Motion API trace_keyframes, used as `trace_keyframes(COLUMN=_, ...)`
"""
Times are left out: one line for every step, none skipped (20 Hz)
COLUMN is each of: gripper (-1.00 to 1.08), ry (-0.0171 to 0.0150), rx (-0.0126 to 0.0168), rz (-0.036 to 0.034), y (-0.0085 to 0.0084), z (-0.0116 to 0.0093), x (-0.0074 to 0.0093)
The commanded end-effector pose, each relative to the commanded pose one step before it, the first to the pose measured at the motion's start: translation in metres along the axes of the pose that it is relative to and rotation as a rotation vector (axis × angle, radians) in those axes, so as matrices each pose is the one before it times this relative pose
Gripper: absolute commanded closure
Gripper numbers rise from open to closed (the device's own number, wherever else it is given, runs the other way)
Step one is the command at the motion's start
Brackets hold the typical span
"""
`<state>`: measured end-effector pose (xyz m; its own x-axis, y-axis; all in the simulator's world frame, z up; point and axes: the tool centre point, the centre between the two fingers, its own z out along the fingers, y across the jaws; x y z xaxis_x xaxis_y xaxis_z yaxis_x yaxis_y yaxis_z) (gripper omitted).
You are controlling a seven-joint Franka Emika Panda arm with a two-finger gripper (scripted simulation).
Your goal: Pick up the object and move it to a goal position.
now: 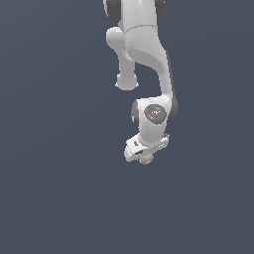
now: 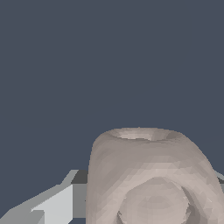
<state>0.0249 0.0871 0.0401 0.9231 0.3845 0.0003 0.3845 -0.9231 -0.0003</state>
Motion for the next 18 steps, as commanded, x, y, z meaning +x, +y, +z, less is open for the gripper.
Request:
trace_keyframes(gripper=1.08, ry=-0.00036, rx=-0.00025, rz=0.00079, y=0.00063, z=0.00066, x=-0.00016)
trace_keyframes(gripper=1.08, ry=0.00000, rx=0.00000, rz=0.00000, y=0.00000, z=0.00000, x=0.00000)
trace_keyframes(gripper=1.08, ry=0.00000, rx=0.00000, rz=0.00000, y=0.00000, z=0.00000, x=0.00000)
trace_keyframes(gripper=1.08, ry=0.00000, rx=0.00000, rz=0.00000, y=0.00000, z=0.00000, x=0.00000)
trace_keyframes(gripper=1.08, ry=0.00000, rx=0.00000, rz=0.00000, y=0.00000, z=0.00000, x=0.00000)
trace_keyframes(gripper=1.08, ry=0.00000, rx=0.00000, rz=0.00000, y=0.00000, z=0.00000, x=0.00000)
trace_keyframes(gripper=1.08, ry=0.00000, rx=0.00000, rz=0.00000, y=0.00000, z=0.00000, x=0.00000)
trace_keyframes(gripper=1.08, ry=0.00083, rx=-0.00048, rz=0.00019, y=0.00030, z=-0.00069, x=0.00022)
trace_keyframes(gripper=1.08, ry=0.00000, rx=0.00000, rz=0.00000, y=-0.00005, z=-0.00018, x=-0.00012)
trace_keyframes(gripper=1.08, ry=0.00000, rx=0.00000, rz=0.00000, y=-0.00015, z=-0.00054, x=-0.00036)
trace_keyframes(gripper=1.08, ry=0.00000, rx=0.00000, rz=0.00000, y=-0.00025, z=-0.00091, x=-0.00061)
trace_keyframes(gripper=1.08, ry=0.00000, rx=0.00000, rz=0.00000, y=-0.00035, z=-0.00127, x=-0.00085)
trace_keyframes(gripper=1.08, ry=0.00000, rx=0.00000, rz=0.00000, y=-0.00045, z=-0.00164, x=-0.00110)
trace_keyframes(gripper=1.08, ry=0.00000, rx=0.00000, rz=0.00000, y=-0.00055, z=-0.00202, x=-0.00135)
trace_keyframes(gripper=1.08, ry=0.00000, rx=0.00000, rz=0.00000, y=-0.00065, z=-0.00239, x=-0.00160)
trace_keyframes(gripper=1.08, ry=0.00000, rx=0.00000, rz=0.00000, y=-0.00075, z=-0.00277, x=-0.00184)
trace_keyframes(gripper=1.08, ry=0.00000, rx=0.00000, rz=0.00000, y=-0.00085, z=-0.00315, x=-0.00209)
trace_keyframes(gripper=1.08, ry=0.00000, rx=0.00000, rz=0.00000, y=-0.00095, z=-0.00353, x=-0.00234)
